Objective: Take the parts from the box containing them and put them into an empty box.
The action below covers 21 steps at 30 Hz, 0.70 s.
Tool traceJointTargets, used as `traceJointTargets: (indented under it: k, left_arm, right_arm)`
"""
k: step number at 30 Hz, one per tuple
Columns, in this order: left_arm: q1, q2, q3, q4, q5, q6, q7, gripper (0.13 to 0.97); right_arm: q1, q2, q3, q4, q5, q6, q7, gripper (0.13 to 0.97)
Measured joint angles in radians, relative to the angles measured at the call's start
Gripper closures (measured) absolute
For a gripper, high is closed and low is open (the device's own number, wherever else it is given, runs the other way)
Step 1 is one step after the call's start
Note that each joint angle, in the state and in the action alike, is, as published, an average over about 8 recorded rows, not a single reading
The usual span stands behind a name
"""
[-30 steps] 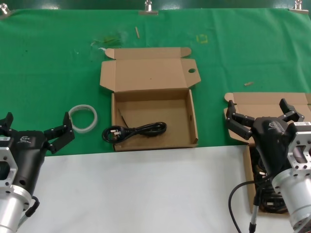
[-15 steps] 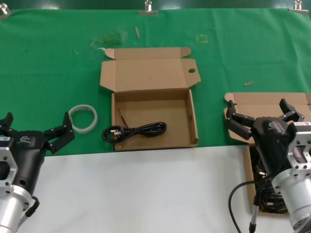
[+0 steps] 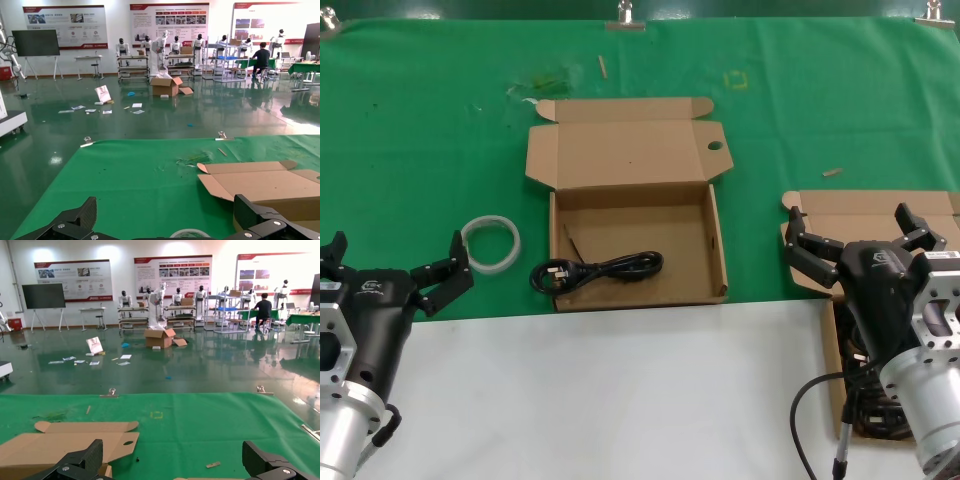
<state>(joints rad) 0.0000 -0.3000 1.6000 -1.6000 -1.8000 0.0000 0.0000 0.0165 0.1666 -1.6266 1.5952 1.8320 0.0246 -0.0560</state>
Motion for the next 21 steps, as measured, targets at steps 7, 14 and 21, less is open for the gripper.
traceJointTargets:
  k: [7,14,21]
  left_arm:
    - [0.000,0.000,0.000,0.000,0.000,0.000,0.000,0.132]
    - [0.000,0.000,0.000,0.000,0.000,0.000,0.000,0.132]
    - [0.000,0.000,0.000,0.000,0.000,0.000,0.000,0.132]
  right_arm:
    - [0.000,0.000,0.000,0.000,0.000,0.000,0.000,0.129]
    - [0.000,0.000,0.000,0.000,0.000,0.000,0.000,0.129]
    - [0.000,0.000,0.000,0.000,0.000,0.000,0.000,0.129]
